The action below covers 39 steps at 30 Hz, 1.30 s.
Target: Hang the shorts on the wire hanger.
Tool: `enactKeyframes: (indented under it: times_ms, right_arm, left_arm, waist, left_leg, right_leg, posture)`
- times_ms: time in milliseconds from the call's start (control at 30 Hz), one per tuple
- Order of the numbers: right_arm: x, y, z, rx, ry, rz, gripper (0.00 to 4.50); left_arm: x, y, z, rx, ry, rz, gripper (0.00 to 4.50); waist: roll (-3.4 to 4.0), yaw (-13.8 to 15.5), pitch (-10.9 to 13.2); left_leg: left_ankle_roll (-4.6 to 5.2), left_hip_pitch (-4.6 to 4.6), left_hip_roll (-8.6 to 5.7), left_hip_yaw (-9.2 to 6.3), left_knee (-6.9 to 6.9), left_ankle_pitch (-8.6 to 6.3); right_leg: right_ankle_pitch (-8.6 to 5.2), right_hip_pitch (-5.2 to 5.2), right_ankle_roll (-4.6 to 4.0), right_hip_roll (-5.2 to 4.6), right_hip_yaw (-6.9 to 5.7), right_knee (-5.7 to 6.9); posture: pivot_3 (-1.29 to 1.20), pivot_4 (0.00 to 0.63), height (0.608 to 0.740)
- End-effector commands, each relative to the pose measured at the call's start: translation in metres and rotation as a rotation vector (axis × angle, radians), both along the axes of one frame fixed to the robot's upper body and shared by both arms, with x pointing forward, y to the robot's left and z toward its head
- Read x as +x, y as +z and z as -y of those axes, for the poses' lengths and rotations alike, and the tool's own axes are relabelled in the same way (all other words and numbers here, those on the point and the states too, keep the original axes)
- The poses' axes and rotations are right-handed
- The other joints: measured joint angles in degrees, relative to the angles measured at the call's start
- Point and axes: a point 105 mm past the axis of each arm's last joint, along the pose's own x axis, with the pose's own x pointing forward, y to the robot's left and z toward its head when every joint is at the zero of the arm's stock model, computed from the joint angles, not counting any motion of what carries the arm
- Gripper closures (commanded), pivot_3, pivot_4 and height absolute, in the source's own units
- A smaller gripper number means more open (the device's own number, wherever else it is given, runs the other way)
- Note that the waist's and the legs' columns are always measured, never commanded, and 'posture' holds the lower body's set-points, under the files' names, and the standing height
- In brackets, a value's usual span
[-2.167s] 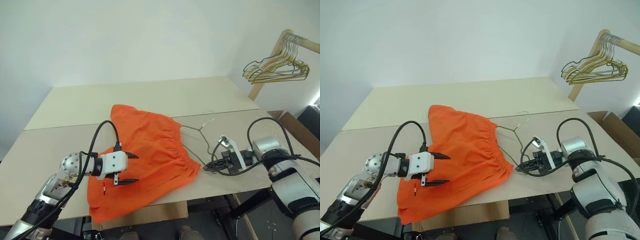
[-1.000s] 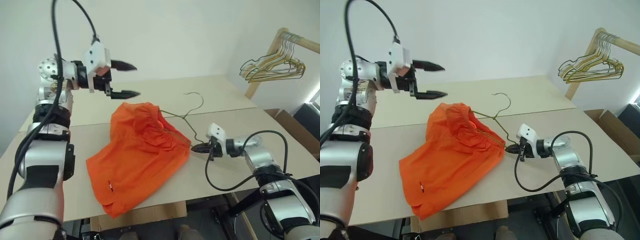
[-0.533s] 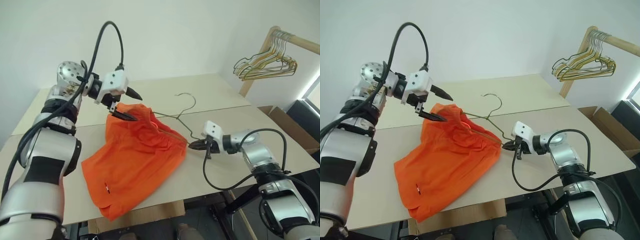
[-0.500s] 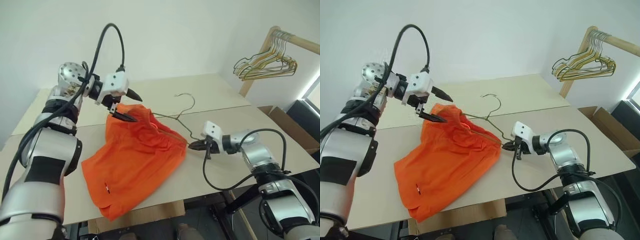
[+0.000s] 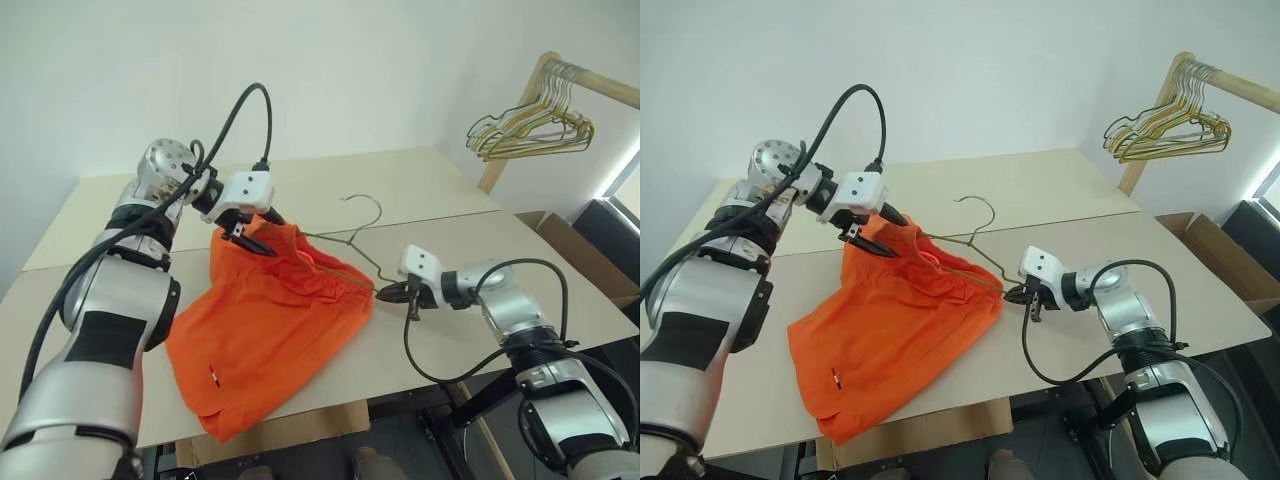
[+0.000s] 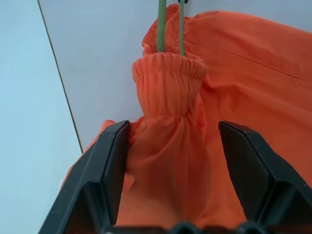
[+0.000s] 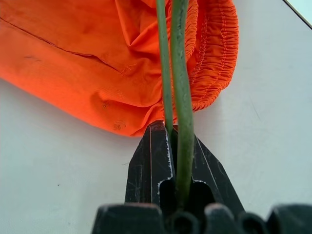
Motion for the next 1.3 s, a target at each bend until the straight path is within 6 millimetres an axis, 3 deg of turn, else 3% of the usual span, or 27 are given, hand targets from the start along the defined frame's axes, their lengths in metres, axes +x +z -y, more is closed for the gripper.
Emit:
enactKeyframes:
  times_ms: [33, 333, 633, 733, 900, 1100, 1300]
  right_arm:
    - [0.004, 0.021, -0.009, 0.005, 0.037, 0.088, 4.50]
    - [0.007, 0.025, -0.016, 0.020, 0.030, 0.112, 4.50]
    - [0.008, 0.034, -0.019, 0.054, 0.033, 0.249, 4.50]
    - [0.007, 0.034, -0.015, 0.078, 0.017, 0.198, 3.76]
    - [0.007, 0.036, -0.002, 0.101, -0.029, 0.196, 2.09]
    - [0.007, 0.040, 0.030, 0.165, -0.162, 0.179, 0.02]
    - [-0.009, 0.025, 0.064, 0.310, -0.336, -0.045, 0.02]
  left_arm:
    - [0.004, 0.013, 0.005, 0.001, -0.010, 0.069, 1.73]
    - [0.008, 0.007, 0.003, 0.025, 0.038, 0.062, 4.37]
    - [0.011, 0.008, -0.009, 0.080, 0.046, 0.128, 4.44]
    - [0.013, 0.015, -0.010, 0.041, 0.066, 0.154, 4.50]
    - [0.014, 0.023, -0.014, 0.019, 0.086, 0.179, 4.50]
    - [0.014, 0.036, -0.015, -0.075, 0.099, 0.191, 4.50]
    - [0.010, 0.051, -0.018, -0.145, 0.090, 0.203, 4.50]
  waist:
    - [0.00, -0.04, 0.00]
    - [0.00, -0.59, 0.00]
    - [0.00, -1.28, 0.00]
    - [0.00, -1.26, 0.00]
    - [0.00, -1.22, 0.00]
    - [0.00, -1.16, 0.00]
    - [0.00, -1.09, 0.00]
  left_leg:
    - [0.00, 0.00, 0.00, -0.01, 0.00, 0.00]
    - [0.00, -0.01, -0.01, -0.04, 0.00, 0.00]
    - [0.00, 0.00, -0.01, -0.10, -0.01, 0.00]
    - [0.00, 0.00, -0.02, -0.11, 0.00, 0.00]
    - [0.00, 0.01, -0.02, -0.15, 0.00, 0.00]
    - [0.00, -0.02, -0.04, -0.17, -0.01, 0.00]
    - [0.00, -0.03, -0.04, -0.18, -0.01, 0.00]
  right_leg:
    - [0.00, 0.00, 0.00, 0.00, 0.00, 0.00]
    - [0.00, 0.00, 0.00, 0.00, -0.01, 0.01]
    - [0.00, 0.00, 0.00, -0.01, -0.01, 0.02]
    - [0.01, 0.00, 0.00, -0.01, -0.01, 0.06]
    - [0.01, 0.02, 0.00, -0.02, -0.03, 0.08]
    - [0.01, 0.02, 0.00, -0.04, -0.07, 0.05]
    - [0.01, 0.04, 0.00, -0.06, -0.10, 0.04]
  posture:
    - [-0.07, 0.000, 0.740]
    - [-0.06, 0.000, 0.740]
    - [-0.05, 0.000, 0.740]
    - [-0.05, 0.000, 0.740]
    - [-0.05, 0.000, 0.740]
    - [-0.06, 0.000, 0.740]
    - [-0.06, 0.000, 0.740]
